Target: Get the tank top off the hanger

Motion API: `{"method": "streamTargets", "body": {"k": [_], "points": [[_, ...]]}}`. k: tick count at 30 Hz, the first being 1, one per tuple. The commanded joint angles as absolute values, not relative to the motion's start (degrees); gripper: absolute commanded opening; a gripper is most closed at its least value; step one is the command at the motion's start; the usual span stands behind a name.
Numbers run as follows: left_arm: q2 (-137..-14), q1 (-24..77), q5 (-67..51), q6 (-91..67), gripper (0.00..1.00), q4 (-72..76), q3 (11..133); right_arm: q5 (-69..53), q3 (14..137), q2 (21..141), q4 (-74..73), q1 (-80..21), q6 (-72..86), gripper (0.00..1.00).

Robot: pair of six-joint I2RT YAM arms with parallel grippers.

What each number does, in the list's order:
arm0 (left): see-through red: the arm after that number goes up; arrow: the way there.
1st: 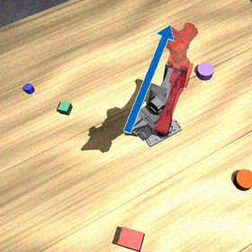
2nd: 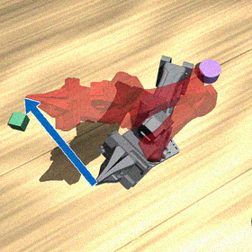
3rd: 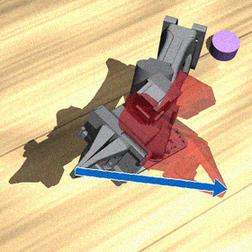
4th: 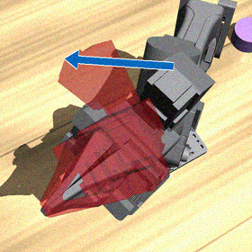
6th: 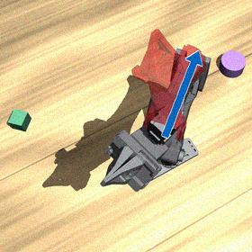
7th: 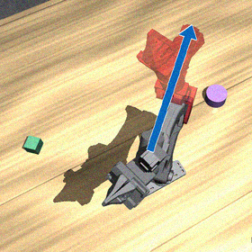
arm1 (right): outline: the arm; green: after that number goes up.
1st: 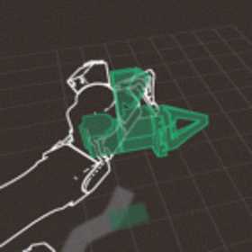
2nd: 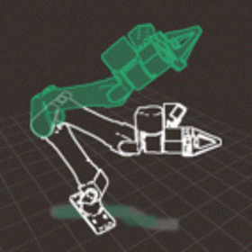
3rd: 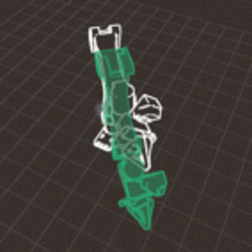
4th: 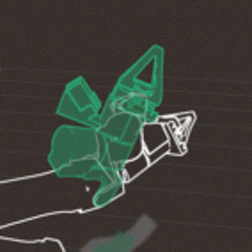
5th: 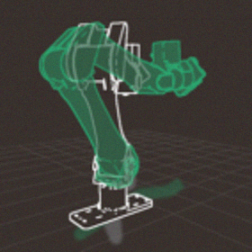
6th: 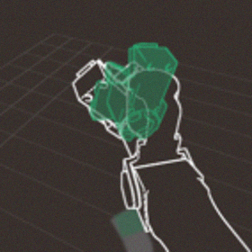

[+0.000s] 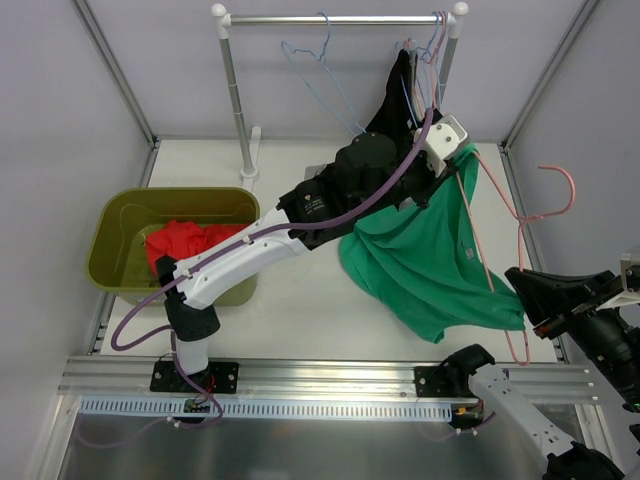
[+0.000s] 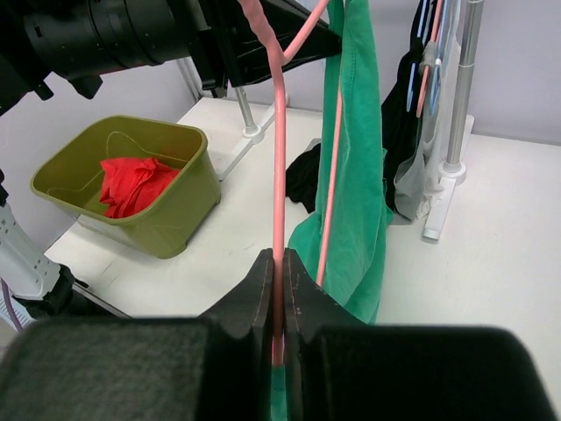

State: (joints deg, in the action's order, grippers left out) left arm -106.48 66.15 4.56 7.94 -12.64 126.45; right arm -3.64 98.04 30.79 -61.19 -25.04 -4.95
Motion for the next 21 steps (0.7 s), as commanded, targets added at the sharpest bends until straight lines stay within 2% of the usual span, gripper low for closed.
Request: {"method": "streamTargets", "body": {"k": [1,8,14,18,20,21], "points": [[-103.18,66.09,11.14,9.23,0.0,-8.26,126.56,-6.5,98.79,31.9,-58.8,-25.05,-6.33,0.0],[-104.59,65.13,28.29,8.88,0.0,-7.73,129.02,-11.95,97.12,29.45,-59.06,-26.19,-7.65,0.0],[-100.38,62.23,39.52,0.89,0.0,-7.56,124.38,-15.89,96.33,29.0,-63.1,-28.04,-9.75,0.0],[-96.34,59.77,40.7,-5.53,0.0,-7.56,118.93,-22.23,96.59,27.95,-63.11,-28.74,-11.69,0.0],[-95.28,59.41,38.16,-5.62,0.0,-7.56,115.85,-22.15,96.24,26.38,-61.18,-28.83,-11.6,0.0],[-93.88,59.41,32.84,-5.71,0.0,-7.56,114.53,-21.45,95.54,25.58,-58.04,-28.74,-11.51,0.0]]}}
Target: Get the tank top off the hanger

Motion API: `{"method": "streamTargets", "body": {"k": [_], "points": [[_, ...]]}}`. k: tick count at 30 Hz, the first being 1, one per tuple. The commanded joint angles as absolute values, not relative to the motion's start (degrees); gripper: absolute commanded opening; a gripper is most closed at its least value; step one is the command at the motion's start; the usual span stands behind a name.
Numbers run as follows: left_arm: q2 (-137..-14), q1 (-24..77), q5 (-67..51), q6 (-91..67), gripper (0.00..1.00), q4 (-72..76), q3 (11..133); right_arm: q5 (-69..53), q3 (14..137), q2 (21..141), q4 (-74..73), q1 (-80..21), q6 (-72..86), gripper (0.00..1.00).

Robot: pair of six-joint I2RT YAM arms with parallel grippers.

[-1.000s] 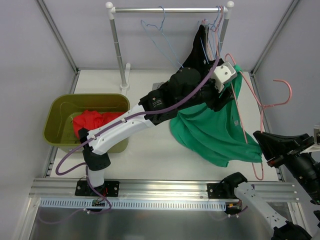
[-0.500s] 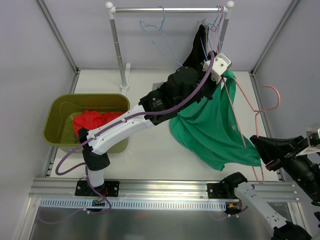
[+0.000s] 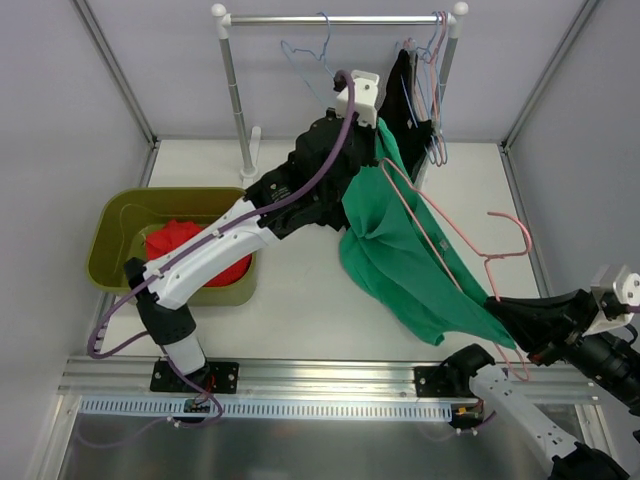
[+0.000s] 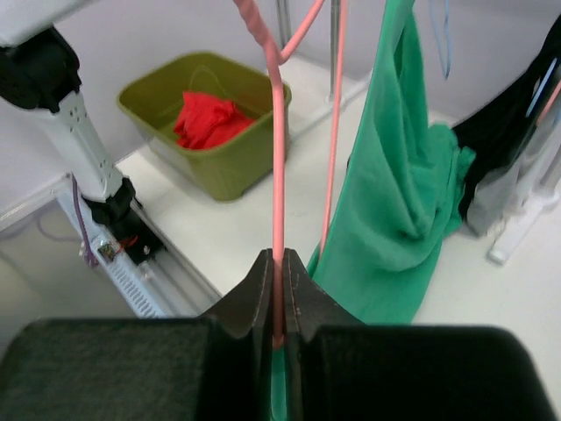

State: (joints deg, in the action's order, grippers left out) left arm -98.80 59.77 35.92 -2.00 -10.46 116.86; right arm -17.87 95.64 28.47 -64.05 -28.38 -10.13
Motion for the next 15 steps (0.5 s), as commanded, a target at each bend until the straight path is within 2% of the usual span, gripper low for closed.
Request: {"method": "streamTargets", "body": {"k": [1,3,6,8,11,14,15], "points": [[-92.91,59.41,29.65,-6.32,0.0,-7.47,110.95,-18.66,92.75,24.71,-55.4,-28.83,-11.08,0.0],[-88.1,59.5,19.75,-9.47,0.0,-6.25,105.85,-14.79,87.65,21.29,-45.77,-28.74,-9.07,0.0],[-78.8,59.85,12.51,-14.3,0.0,1.88,91.1,-8.71,75.27,16.98,-31.19,-28.83,-8.35,0.0],[-71.76,59.94,6.09,-17.73,0.0,9.62,75.66,-8.08,67.03,15.74,-19.15,-28.74,-8.87,0.0],[-67.51,60.03,-6.73,-19.86,0.0,12.74,70.67,-14.04,59.96,16.69,-3.05,-28.83,-6.26,0.0],[-67.85,62.04,-20.68,-15.66,0.0,11.17,70.31,-19.85,51.61,21.69,36.23,-28.74,0.77,0.0],[-68.03,62.75,-22.83,-13.56,0.0,10.55,69.96,-20.39,50.55,23.62,41.78,-28.74,2.71,0.0]]}}
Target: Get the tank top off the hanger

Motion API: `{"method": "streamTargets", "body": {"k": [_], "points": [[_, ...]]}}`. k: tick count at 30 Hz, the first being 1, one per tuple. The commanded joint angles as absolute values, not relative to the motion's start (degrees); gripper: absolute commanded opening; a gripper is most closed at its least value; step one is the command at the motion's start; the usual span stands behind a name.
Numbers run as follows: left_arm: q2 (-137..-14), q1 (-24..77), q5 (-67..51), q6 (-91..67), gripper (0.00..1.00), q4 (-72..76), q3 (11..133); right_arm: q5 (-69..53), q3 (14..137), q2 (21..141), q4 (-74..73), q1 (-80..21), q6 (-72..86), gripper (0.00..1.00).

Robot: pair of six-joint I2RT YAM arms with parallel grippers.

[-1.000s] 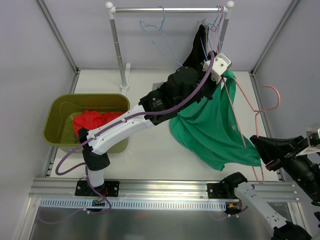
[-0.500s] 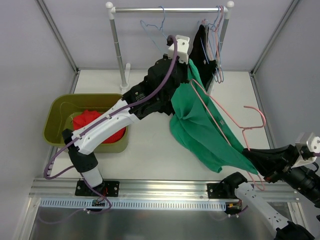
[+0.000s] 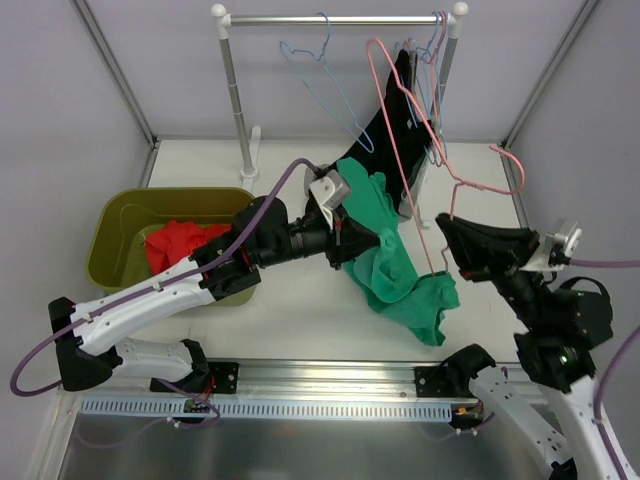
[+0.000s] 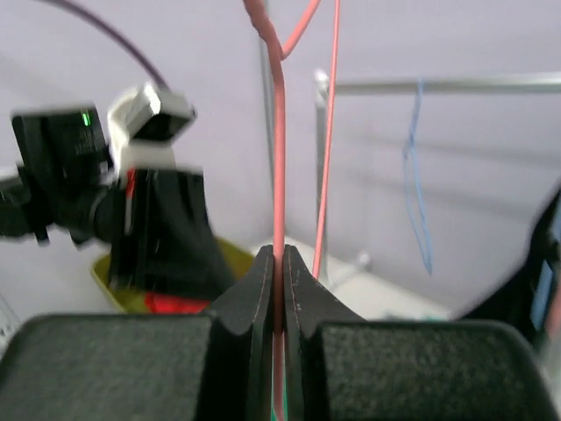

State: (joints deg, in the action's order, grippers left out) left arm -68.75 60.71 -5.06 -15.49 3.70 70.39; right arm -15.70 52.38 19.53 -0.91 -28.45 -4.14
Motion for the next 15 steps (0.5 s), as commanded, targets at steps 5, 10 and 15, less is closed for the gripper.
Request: {"method": "streamTargets", "body": {"k": [5,10,15], "points": [[-69.16,63.28,-27.0,-14.76,0.0,8.96,65.49,-22.06,53.52,36.2,66.93,-28.83,5.01,0.0],[-71.54,63.37,-7.24,-19.68,0.0,4.76,59.6,-14.65,73.34,39.98,25.31,-28.74,-3.51,0.0],[-76.72,63.37,-4.74,-22.76,0.0,3.25,56.95,6.9,81.98,43.85,-10.85,-28.74,-7.29,0.0]]}}
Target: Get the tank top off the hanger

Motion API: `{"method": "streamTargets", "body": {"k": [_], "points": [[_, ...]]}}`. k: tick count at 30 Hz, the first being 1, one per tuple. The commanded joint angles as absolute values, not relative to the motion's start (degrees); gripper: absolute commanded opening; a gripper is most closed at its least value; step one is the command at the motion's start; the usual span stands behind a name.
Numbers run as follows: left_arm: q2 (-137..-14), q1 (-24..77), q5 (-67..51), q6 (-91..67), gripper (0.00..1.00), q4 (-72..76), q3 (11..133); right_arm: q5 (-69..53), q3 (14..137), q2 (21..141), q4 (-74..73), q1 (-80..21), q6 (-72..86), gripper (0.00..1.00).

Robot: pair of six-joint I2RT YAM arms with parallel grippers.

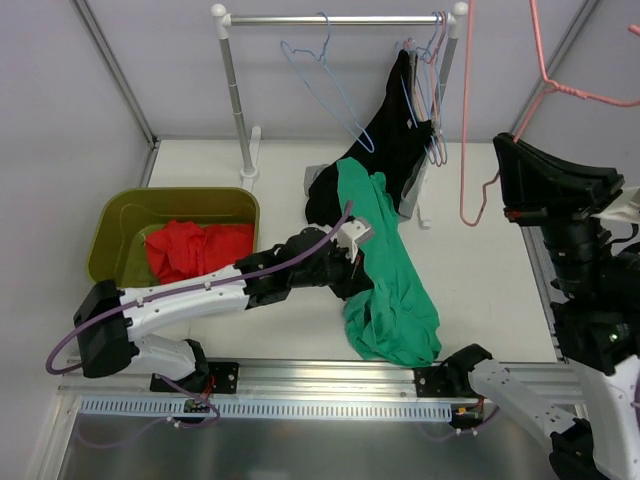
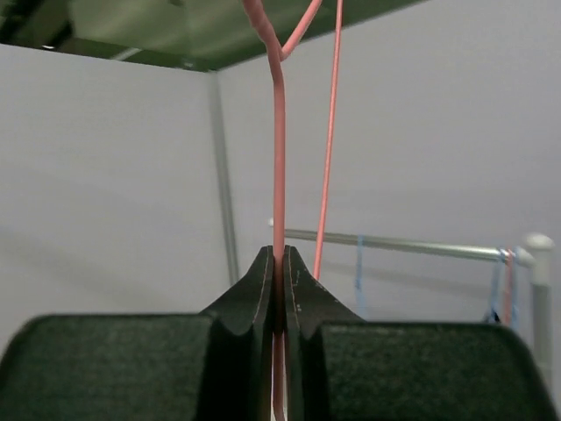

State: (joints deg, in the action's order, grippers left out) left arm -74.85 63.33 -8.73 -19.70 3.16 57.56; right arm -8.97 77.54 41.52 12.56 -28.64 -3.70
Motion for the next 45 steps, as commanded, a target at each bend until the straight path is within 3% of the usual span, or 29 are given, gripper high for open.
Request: {"method": "streamTargets", "body": {"k": [1,6,7,8,11,12,14,16,25,32,38,45], "points": [[-78.38,63.37,-4.83,-23.11,0.0,3.16,57.04,7.73,84.61,45.08,-18.03,-28.83,-7.47,0.0],[-79.37,63.37,-3.52,-23.29,0.02,1.5,56.34,3.09,84.64,50.52,-26.27,-27.95,-9.22,0.0],[-79.02,63.37,-1.95,-22.68,0.12,0.45,56.42,2.64,84.9,51.32,-27.85,-27.43,-9.75,0.0],[-78.67,63.37,-0.63,-22.68,0.43,-0.95,56.69,1.85,85.86,52.2,-28.56,-25.59,-9.93,0.0],[-75.51,63.37,5.61,-22.24,0.63,-7.63,57.13,-6.75,87.44,56.68,-29.44,-21.81,-8.88,0.0],[-74.28,63.37,7.1,-22.06,0.81,-9.21,57.04,-9.38,88.76,58.08,-29.44,-19.88,-8.44,0.0],[-70.85,63.37,9.48,-21.01,0.85,-14.05,57.13,-10.89,90.34,62.48,-29.18,-17.94,-9.31,0.0],[-67.43,63.37,10.02,-20.22,0.99,-19.82,57.22,-13.61,93.85,67.47,-29.18,-16.44,-9.75,0.0],[-50.74,63.37,9.14,-25.48,0.99,-28.74,49.31,-15.99,116.41,88.92,-29.44,-13.98,-10.02,0.0],[-46.58,63.37,7.04,-25.4,0.99,-29.18,46.67,-22.67,134.62,106.6,-27.69,-15.2,-5.45,0.0],[-46.93,63.46,7.82,-25.49,0.99,-29.18,46.41,-23.56,135.88,113.2,-22.24,-17.48,-5.09,0.0],[-47.81,63.46,8.0,-26.54,0.99,-29.18,45.97,-15.75,134.3,114.87,-21.71,-23.02,-7.99,0.0]]}}
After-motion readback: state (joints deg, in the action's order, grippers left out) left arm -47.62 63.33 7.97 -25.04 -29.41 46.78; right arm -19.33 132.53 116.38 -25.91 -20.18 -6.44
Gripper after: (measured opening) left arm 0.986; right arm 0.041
